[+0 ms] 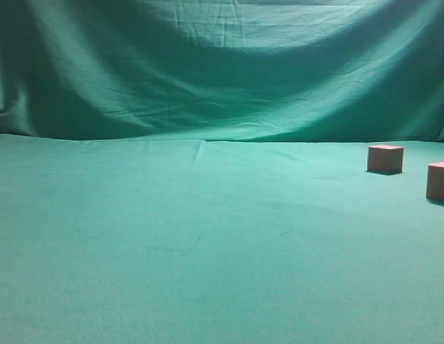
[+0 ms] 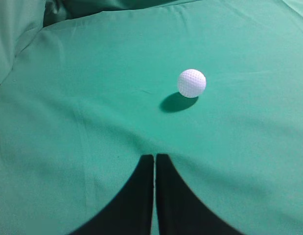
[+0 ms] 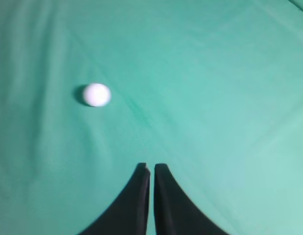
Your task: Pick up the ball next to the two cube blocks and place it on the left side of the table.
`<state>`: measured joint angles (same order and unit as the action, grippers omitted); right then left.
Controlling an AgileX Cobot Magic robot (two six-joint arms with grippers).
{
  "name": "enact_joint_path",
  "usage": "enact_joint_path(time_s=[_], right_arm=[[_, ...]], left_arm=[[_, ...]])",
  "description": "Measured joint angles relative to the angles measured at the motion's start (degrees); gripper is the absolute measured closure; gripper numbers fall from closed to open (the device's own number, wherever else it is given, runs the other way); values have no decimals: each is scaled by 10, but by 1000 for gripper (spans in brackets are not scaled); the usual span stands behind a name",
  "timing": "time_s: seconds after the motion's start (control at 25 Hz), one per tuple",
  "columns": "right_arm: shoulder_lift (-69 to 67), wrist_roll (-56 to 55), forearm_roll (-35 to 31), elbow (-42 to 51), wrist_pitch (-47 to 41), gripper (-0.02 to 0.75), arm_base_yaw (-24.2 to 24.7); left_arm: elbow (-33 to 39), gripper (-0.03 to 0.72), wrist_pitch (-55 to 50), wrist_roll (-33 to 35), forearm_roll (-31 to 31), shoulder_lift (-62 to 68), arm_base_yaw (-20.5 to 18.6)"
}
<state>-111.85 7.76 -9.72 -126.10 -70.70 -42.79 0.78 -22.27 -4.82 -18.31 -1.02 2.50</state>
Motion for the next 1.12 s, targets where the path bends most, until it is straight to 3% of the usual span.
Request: enact_joint_path(time_s=[0.24,0.72,1.12], right_arm=[[119,-44,58,76,-16,738,62],[428,-63,82,460,82,738,79],[630,-83,100,695,115,738,121]], left_arm=[[0,688,0,0,0,0,0],[0,688,0,0,0,0,0],[0,688,0,0,0,0,0]])
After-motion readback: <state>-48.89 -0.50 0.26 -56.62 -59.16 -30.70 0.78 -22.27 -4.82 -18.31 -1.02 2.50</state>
